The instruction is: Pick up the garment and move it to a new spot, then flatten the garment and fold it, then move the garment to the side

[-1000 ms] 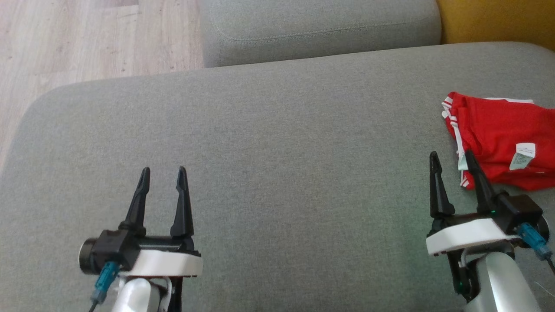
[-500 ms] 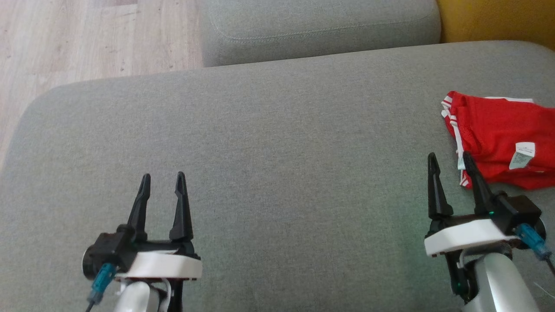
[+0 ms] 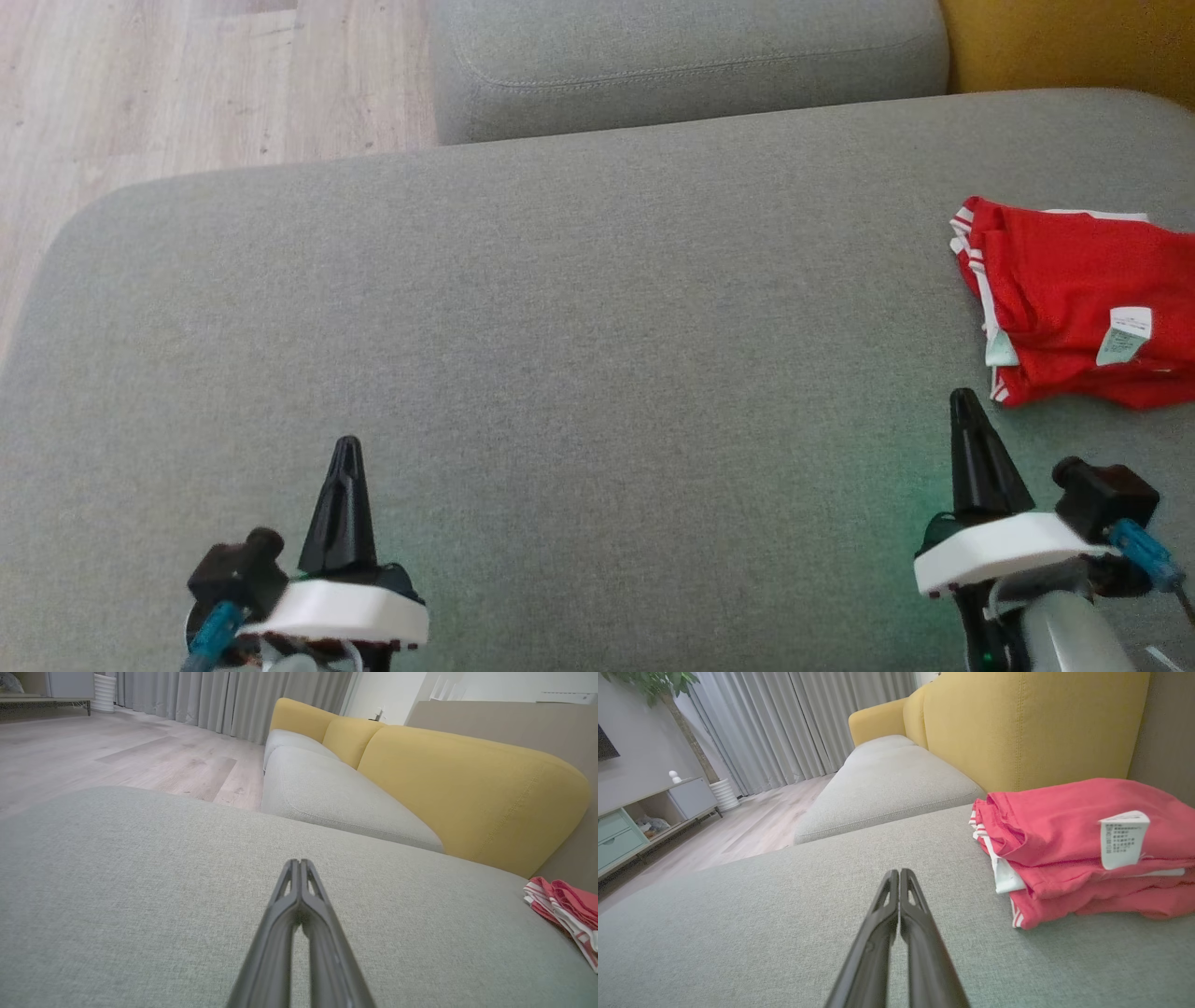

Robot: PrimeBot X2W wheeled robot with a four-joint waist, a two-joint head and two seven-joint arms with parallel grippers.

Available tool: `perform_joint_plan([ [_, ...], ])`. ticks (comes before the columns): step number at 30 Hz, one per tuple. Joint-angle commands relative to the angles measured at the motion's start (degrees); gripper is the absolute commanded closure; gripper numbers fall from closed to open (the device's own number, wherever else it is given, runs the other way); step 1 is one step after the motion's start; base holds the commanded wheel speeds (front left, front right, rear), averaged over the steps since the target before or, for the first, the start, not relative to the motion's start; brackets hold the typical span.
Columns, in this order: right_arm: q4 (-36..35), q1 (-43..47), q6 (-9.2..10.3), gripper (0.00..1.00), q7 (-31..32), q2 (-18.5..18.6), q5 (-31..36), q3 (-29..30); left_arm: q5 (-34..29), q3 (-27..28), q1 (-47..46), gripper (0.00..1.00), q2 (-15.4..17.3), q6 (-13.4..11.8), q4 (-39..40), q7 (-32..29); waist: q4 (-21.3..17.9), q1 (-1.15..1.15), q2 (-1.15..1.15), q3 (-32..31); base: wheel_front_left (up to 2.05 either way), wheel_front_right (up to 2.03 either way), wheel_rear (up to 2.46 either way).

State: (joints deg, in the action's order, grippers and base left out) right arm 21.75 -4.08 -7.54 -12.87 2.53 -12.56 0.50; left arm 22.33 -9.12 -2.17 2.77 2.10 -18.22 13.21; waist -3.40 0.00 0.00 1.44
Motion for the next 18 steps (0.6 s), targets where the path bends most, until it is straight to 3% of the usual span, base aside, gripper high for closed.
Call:
perform_joint_plan([
  [1,-2.1,-2.3,0.00,1.00,0.5,0.1,-1.6,0.4,1.3,1.0,-2.6,1.00,0.0,0.4,1.9,-0.2,0.0,0.00,0.00,0.0,0.00,0.00,0.00],
  [18,-3.0,-2.2,0.01,1.00,3.2,0.2,-13.1,1.1,11.4,3.1,-2.8,1.00,0.0,1.1,2.2,-3.1,0.5,0.00,0.00,-0.2,0.00,0.00,0.00],
])
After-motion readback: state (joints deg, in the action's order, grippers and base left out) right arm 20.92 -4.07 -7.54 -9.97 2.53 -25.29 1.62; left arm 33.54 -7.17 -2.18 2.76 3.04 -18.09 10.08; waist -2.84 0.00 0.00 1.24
